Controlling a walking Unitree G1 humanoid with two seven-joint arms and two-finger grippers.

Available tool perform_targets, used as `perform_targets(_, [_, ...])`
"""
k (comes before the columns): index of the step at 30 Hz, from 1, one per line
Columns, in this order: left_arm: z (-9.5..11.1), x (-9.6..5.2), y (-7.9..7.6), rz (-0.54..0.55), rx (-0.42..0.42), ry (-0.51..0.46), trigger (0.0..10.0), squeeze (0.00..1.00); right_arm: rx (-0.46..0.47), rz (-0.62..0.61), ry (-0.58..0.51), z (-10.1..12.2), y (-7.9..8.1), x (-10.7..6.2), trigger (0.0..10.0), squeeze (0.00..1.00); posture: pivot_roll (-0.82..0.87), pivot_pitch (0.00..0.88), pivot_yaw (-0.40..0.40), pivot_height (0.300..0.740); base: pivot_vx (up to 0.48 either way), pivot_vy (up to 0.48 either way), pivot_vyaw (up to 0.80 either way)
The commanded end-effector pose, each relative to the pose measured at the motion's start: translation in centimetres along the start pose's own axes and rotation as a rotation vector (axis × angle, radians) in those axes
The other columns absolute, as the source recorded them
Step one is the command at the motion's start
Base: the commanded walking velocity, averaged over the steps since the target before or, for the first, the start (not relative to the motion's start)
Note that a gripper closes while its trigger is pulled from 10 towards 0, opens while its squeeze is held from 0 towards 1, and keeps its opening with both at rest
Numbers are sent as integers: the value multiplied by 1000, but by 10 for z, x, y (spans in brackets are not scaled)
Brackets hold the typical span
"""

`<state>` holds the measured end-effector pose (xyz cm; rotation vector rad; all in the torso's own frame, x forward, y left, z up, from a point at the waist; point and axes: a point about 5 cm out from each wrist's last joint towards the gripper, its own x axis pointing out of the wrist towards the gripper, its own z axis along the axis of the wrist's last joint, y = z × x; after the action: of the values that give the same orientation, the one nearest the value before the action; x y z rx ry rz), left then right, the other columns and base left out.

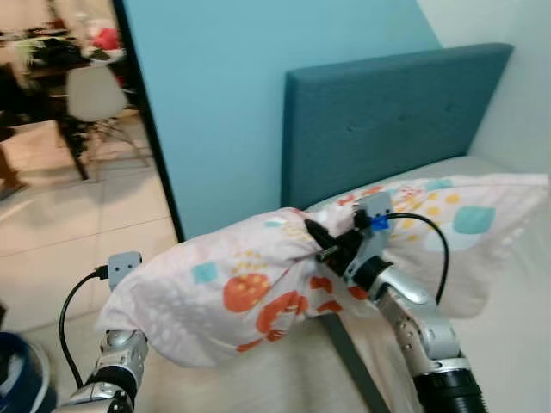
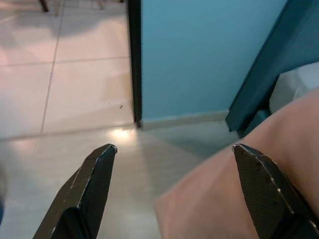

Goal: Clean up the room

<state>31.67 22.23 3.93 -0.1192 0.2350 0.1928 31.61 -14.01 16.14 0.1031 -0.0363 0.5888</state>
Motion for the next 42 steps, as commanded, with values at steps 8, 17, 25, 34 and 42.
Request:
perform_targets(8, [0, 0, -6, -30, 10, -8, 10000, 0, -79, 16, -107, 25, 3, 4, 10000, 0, -79, 0, 27, 740, 480, 0, 0])
perform_targets(17, [-2, -1, -8, -40, 15, -6, 10000, 0, -83, 12, -107, 26, 2, 4, 10000, 0, -79, 0, 28, 740, 480, 0, 0])
perform_targets(25, [-3, -2, -8, -41, 16, -5, 10000, 0, -85, 7, -102, 26, 1, 3, 10000, 0, -77, 0, 29, 740, 480, 0, 0])
perform_targets(34, [-5, -2, -11, -44, 7, 5, 10000, 0, -82, -3, -79, 22, 2, 3, 10000, 0, -82, 0, 31, 740, 473, 0, 0])
perform_targets(42, [-10, -3, -21, -105, -21, 26, 10000, 0, -90, -17, -63, 21, -1, 2, 10000, 0, -89, 0, 33, 740, 72, -41, 0])
